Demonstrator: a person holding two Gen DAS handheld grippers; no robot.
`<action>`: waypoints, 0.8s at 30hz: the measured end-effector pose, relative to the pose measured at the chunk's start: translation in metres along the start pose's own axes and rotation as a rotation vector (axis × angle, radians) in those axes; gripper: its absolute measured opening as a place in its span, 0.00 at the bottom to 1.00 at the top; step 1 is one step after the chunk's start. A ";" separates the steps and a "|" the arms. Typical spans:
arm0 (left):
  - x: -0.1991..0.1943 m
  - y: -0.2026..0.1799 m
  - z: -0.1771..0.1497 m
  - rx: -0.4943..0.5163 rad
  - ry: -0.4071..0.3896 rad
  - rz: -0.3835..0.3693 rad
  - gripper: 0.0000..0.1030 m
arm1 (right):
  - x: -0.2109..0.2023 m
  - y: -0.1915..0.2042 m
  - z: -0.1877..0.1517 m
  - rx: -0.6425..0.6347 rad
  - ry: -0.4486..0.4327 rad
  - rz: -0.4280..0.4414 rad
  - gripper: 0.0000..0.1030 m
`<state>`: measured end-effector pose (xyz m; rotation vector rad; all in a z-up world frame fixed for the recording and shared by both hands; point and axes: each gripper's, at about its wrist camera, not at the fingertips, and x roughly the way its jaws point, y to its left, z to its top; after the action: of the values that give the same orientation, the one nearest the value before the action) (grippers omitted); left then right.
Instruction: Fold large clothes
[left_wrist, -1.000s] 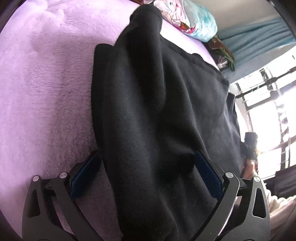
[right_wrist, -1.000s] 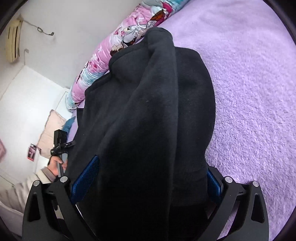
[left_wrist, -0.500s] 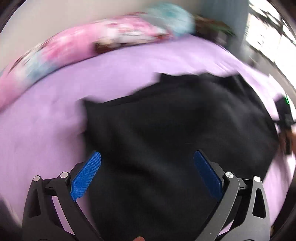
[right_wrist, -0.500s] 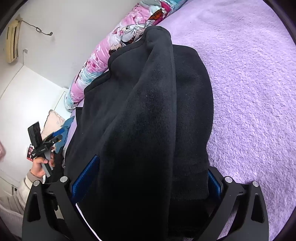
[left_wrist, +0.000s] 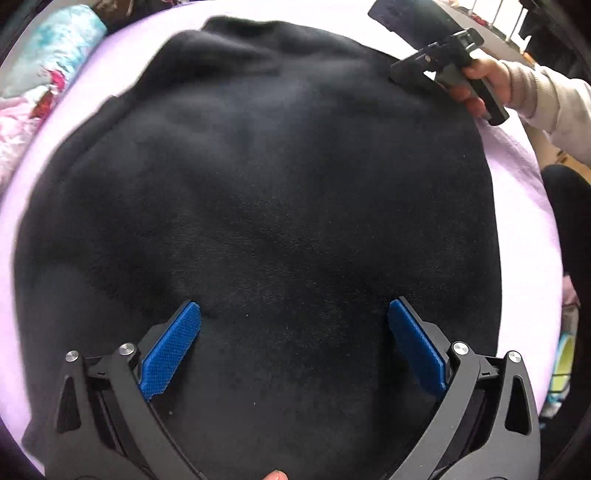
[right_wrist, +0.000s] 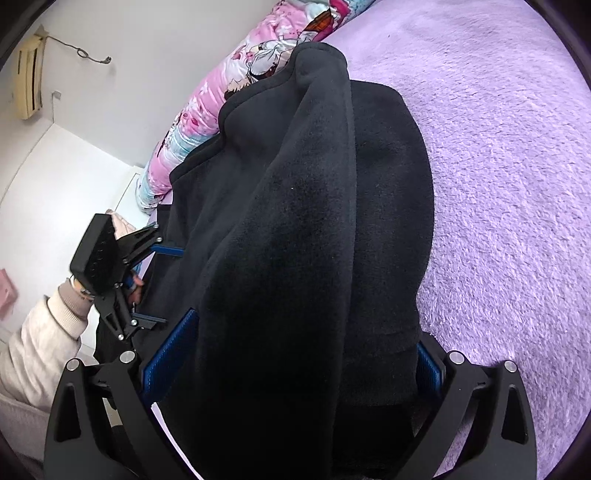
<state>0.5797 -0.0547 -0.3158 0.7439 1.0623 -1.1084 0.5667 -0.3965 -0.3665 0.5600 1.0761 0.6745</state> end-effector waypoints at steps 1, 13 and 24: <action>0.003 0.006 0.000 -0.013 -0.007 -0.025 0.95 | -0.001 0.001 0.000 0.000 0.001 -0.002 0.95; -0.008 0.003 -0.015 -0.035 -0.106 0.036 0.94 | -0.005 -0.010 0.006 0.093 0.019 0.083 0.53; 0.000 0.014 -0.053 -0.170 -0.128 0.060 0.95 | -0.033 0.065 0.020 -0.067 0.007 0.053 0.31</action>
<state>0.5773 -0.0033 -0.3340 0.5583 1.0052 -0.9878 0.5609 -0.3786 -0.2936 0.5300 1.0441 0.7566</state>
